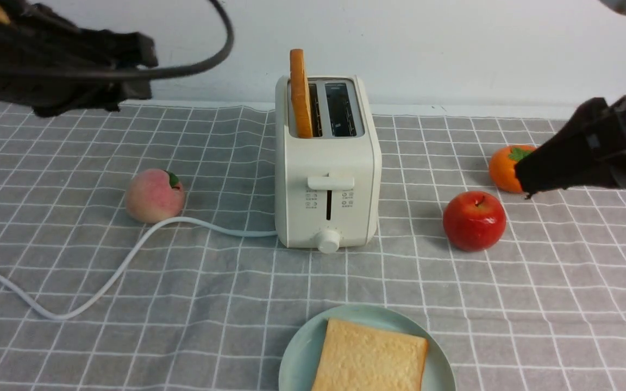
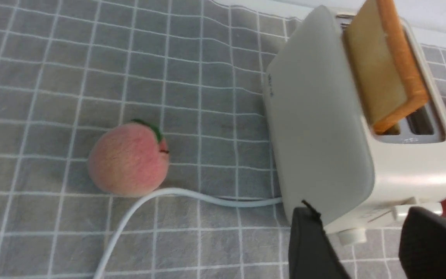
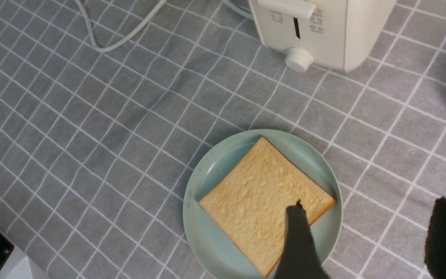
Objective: Take toasted bread from bread machine on grey coffee table place on plate.
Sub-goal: 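Reach for a toast slice standing in the toaster with the left gripper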
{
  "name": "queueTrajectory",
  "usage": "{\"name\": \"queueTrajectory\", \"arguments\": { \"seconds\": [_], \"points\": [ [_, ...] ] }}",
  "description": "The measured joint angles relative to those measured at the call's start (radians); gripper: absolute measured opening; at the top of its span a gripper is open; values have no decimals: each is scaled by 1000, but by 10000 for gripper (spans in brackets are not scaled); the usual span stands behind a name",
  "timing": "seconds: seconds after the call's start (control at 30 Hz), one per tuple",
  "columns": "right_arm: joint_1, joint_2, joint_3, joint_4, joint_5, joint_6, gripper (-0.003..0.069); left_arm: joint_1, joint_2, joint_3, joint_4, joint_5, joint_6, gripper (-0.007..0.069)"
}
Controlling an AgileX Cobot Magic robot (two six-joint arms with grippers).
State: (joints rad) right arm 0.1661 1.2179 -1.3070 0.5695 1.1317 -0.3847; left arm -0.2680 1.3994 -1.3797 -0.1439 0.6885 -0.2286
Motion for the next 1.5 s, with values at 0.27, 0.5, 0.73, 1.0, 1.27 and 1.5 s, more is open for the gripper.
{"name": "queueTrajectory", "arguments": {
  "seconds": [0.27,0.5,0.73,1.0,1.27,1.5],
  "points": [
    [0,-153,179,-114,-134,98,421,-217,304,-329,298,56,-195,474],
    [0,-223,191,-158,-129,138,421,-216,521,-508,406,57,-441,497],
    [0,-232,191,-187,-100,140,421,-216,604,-518,353,-56,-451,497],
    [0,-232,191,-211,-82,140,421,-216,650,-519,339,-103,-451,285],
    [0,-232,191,-212,-81,140,421,-216,545,-525,326,-65,-408,89],
    [0,-232,191,-212,-81,140,421,-216,209,-547,301,126,-214,90]
  ]
}}
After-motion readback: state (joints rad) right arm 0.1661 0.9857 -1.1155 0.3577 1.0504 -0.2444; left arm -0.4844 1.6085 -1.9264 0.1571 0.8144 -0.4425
